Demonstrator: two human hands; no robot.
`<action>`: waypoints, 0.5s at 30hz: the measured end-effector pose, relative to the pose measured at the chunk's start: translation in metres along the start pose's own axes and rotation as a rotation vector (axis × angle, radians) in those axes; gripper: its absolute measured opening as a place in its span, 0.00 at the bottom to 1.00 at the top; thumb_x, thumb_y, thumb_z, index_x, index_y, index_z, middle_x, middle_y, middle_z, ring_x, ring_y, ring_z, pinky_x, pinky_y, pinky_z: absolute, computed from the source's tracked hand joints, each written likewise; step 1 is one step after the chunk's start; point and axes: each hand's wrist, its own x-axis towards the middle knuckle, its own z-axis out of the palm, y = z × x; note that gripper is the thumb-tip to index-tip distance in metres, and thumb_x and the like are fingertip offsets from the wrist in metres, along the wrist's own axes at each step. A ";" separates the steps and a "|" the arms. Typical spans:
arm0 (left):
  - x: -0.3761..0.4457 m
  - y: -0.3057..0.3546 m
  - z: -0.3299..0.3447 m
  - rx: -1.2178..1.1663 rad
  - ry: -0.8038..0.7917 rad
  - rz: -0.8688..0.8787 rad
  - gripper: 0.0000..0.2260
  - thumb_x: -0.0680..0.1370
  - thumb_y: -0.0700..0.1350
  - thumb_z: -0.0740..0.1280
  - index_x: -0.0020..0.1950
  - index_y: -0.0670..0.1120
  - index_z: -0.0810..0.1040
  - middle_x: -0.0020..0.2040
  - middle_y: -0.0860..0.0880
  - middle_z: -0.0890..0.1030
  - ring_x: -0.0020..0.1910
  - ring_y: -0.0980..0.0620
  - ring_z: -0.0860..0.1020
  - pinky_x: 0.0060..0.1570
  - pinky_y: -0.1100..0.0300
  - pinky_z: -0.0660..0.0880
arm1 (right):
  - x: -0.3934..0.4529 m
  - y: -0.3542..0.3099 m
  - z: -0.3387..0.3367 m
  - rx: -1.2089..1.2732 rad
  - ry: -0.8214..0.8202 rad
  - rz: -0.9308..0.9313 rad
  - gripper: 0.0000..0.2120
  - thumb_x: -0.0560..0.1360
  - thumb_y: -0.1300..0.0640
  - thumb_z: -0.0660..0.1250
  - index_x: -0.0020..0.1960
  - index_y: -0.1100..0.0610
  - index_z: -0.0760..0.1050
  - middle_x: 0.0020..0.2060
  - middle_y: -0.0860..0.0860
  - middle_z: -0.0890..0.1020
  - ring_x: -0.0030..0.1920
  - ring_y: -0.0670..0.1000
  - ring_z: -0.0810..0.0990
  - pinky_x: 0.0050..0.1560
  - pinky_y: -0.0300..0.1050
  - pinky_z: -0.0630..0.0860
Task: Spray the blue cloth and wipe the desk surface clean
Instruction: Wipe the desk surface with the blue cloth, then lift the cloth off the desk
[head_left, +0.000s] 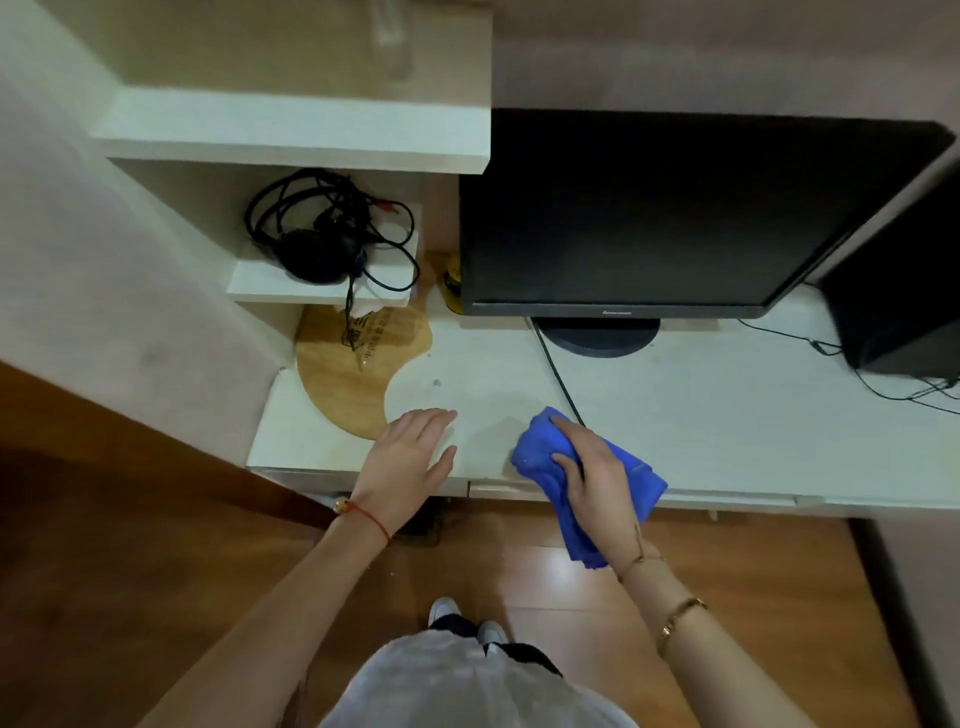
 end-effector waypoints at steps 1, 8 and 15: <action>-0.001 0.003 -0.007 -0.022 0.025 0.000 0.21 0.79 0.52 0.57 0.66 0.44 0.77 0.59 0.48 0.81 0.59 0.49 0.78 0.62 0.54 0.74 | -0.003 -0.001 -0.004 0.107 0.025 0.108 0.26 0.75 0.46 0.68 0.37 0.69 0.66 0.32 0.66 0.62 0.36 0.60 0.60 0.34 0.43 0.63; -0.012 0.019 -0.048 -0.066 0.100 0.032 0.19 0.79 0.50 0.58 0.63 0.43 0.79 0.58 0.48 0.82 0.59 0.49 0.79 0.61 0.56 0.71 | -0.019 -0.005 -0.025 -0.053 0.003 0.044 0.20 0.76 0.51 0.57 0.67 0.38 0.63 0.62 0.38 0.69 0.61 0.33 0.65 0.64 0.30 0.62; -0.019 0.017 -0.104 -0.067 0.133 0.010 0.18 0.79 0.52 0.59 0.64 0.47 0.79 0.58 0.51 0.82 0.58 0.50 0.78 0.59 0.59 0.68 | -0.006 -0.056 -0.050 -0.047 0.011 0.010 0.25 0.77 0.51 0.57 0.73 0.55 0.68 0.68 0.50 0.74 0.69 0.52 0.71 0.67 0.35 0.62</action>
